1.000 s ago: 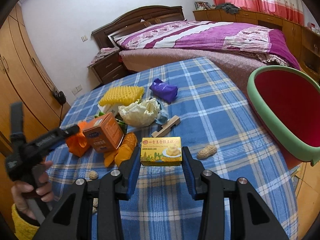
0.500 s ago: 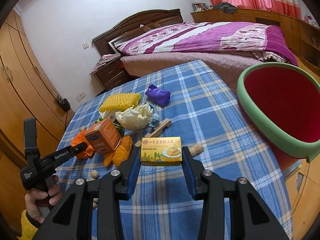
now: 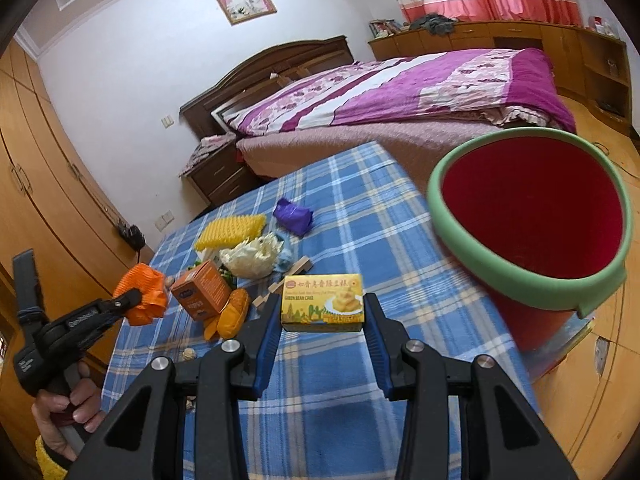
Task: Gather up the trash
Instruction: 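Carry both items over the red bucket and open both tools to drop them, then move both tools back over the table toward the remaining items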
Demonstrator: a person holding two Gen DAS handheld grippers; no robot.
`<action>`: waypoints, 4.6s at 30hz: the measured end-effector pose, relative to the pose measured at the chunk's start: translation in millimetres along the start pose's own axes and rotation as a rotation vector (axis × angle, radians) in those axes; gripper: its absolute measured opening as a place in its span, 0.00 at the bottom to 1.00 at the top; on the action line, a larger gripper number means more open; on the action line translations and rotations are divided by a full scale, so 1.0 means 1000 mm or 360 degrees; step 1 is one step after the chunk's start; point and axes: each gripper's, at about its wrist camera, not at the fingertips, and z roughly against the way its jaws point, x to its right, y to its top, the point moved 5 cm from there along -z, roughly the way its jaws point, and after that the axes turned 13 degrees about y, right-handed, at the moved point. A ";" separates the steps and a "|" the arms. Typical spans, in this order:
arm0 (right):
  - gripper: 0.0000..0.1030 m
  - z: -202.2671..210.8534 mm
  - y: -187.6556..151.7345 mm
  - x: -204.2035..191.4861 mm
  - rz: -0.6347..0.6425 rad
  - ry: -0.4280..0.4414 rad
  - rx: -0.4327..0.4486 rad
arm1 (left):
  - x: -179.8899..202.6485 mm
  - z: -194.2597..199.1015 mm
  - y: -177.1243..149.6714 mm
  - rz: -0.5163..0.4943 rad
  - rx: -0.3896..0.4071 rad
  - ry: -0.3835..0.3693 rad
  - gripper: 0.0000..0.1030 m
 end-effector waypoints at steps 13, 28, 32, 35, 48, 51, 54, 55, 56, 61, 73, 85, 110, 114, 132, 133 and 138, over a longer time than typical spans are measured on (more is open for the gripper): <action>0.42 0.048 0.014 0.039 -0.0111 -0.0047 0.0183 | 0.068 0.050 0.008 -0.0153 0.0111 -0.0209 0.13; 0.42 0.094 0.035 0.107 -0.0225 -0.0207 0.0344 | 0.200 0.043 -0.020 -0.0538 0.0040 -0.0466 0.13; 0.42 0.098 0.037 0.123 -0.0257 -0.0242 0.0354 | 0.235 0.036 -0.031 -0.0647 0.0019 -0.0515 0.13; 0.42 0.099 0.040 0.138 -0.0286 -0.0272 0.0354 | 0.257 0.030 -0.039 -0.0714 -0.0001 -0.0541 0.13; 0.43 0.091 0.047 0.186 -0.0366 -0.0325 0.0324 | 0.326 -0.009 -0.071 -0.0922 -0.0060 -0.0571 0.13; 0.44 0.088 0.047 0.194 -0.0381 -0.0328 0.0319 | 0.333 -0.015 -0.074 -0.0937 -0.0055 -0.0562 0.16; 0.44 0.087 0.045 0.201 -0.0409 -0.0324 0.0315 | 0.338 -0.022 -0.075 -0.0957 -0.0066 -0.0565 0.33; 0.44 0.086 0.045 0.202 -0.0413 -0.0322 0.0313 | 0.339 -0.023 -0.075 -0.0958 -0.0064 -0.0566 0.36; 0.45 0.085 0.044 0.203 -0.0416 -0.0319 0.0313 | 0.339 -0.023 -0.075 -0.0954 -0.0060 -0.0570 0.39; 0.57 0.084 0.045 0.203 -0.0418 -0.0301 0.0335 | 0.338 -0.026 -0.074 -0.0926 -0.0068 -0.0575 0.43; 0.61 0.089 0.043 0.185 -0.0392 -0.0291 0.0339 | 0.310 -0.017 -0.069 -0.0808 -0.0123 -0.0561 0.43; 0.67 0.097 0.039 0.160 -0.0359 -0.0258 0.0360 | 0.266 0.003 -0.061 -0.0701 -0.0112 -0.0498 0.43; 0.76 0.068 0.022 0.095 -0.0244 -0.0195 0.0203 | 0.154 0.018 -0.030 -0.0476 0.0003 -0.0172 0.64; 0.79 0.057 0.019 0.085 -0.0224 -0.0194 0.0167 | 0.131 0.015 -0.024 -0.0425 0.0017 -0.0112 0.65; 0.86 0.017 0.009 0.057 -0.0178 -0.0197 0.0034 | 0.063 -0.033 -0.016 -0.0272 -0.0070 0.0118 0.72; 0.86 0.016 0.008 0.056 -0.0176 -0.0199 0.0031 | 0.062 -0.035 -0.016 -0.0271 -0.0075 0.0117 0.72; 0.86 0.011 0.007 0.055 -0.0170 -0.0209 0.0009 | 0.059 -0.048 -0.018 -0.0241 -0.0109 0.0097 0.72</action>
